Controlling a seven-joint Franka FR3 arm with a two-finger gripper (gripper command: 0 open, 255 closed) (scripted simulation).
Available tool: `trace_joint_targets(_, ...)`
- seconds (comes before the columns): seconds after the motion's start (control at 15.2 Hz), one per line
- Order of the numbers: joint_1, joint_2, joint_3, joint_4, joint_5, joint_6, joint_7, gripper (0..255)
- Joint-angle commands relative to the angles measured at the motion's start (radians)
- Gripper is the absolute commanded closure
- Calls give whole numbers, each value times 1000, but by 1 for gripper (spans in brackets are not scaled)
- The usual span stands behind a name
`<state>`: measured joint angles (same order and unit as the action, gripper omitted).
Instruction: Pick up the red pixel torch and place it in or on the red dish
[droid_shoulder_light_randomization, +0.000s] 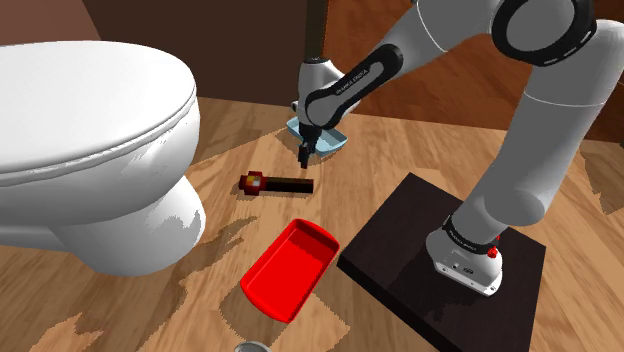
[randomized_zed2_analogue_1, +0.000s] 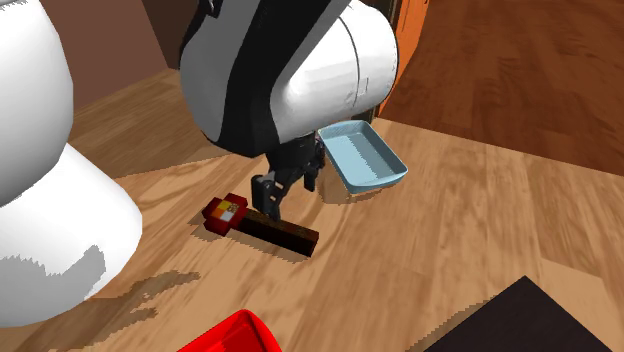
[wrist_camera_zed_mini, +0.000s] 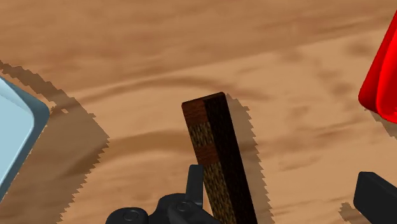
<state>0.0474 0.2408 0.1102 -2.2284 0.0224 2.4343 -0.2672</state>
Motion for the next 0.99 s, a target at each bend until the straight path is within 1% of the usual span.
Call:
trace_joint_targets(0.0,6,74,1,43,-14,35,-9,0)
trace_joint_targets(0.33,28,269,-1,199,-51,85,-25,0)
trace_joint_targets(0.73,59,493,-6,419,-87,102,-48,0)
trace_joint_targets(0.92,62,528,-9,431,-90,124,-47,0)
